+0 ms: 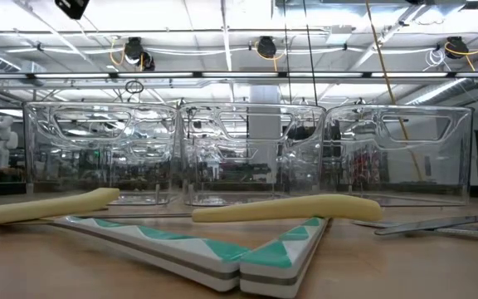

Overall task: Sort silverware by color (type)
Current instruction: Put the right blue knife into the middle transparent bin

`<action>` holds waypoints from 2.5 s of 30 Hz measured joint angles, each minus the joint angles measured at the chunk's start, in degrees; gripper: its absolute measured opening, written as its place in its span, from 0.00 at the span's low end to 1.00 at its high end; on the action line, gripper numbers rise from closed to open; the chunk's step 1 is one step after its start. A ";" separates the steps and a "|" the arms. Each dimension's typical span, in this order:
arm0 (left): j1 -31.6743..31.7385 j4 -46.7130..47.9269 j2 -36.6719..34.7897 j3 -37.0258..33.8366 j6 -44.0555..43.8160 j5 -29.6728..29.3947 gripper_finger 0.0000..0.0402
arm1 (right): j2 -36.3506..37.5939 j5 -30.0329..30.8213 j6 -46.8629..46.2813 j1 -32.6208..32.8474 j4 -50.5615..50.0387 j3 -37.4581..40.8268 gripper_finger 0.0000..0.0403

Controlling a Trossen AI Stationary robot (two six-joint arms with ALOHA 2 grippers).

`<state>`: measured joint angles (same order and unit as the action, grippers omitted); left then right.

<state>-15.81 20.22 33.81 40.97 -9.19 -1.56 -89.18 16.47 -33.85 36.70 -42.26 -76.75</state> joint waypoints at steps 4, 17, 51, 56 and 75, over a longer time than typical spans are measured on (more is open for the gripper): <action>-6.10 -2.21 5.57 0.06 -1.59 -4.14 0.14 | -1.69 -0.02 0.00 1.03 -0.27 0.00 0.00; -28.61 -6.05 23.56 0.04 -12.59 -26.82 0.14 | -7.63 -1.31 -1.09 3.26 -1.66 0.00 0.00; -32.64 -14.98 35.18 0.04 -11.51 -30.10 0.14 | -20.81 -4.55 7.52 2.39 -13.93 0.04 0.36; -31.70 -14.97 35.18 0.04 -11.97 -30.10 0.14 | -21.05 -4.77 7.50 1.09 -14.52 0.04 0.34; -32.92 -15.16 35.18 0.04 -12.37 -30.10 0.14 | -20.77 -9.40 6.23 0.00 -9.83 6.05 0.13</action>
<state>-48.73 5.06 68.99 41.01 -21.57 -31.66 -109.96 7.07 -27.62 36.71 -52.09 -70.70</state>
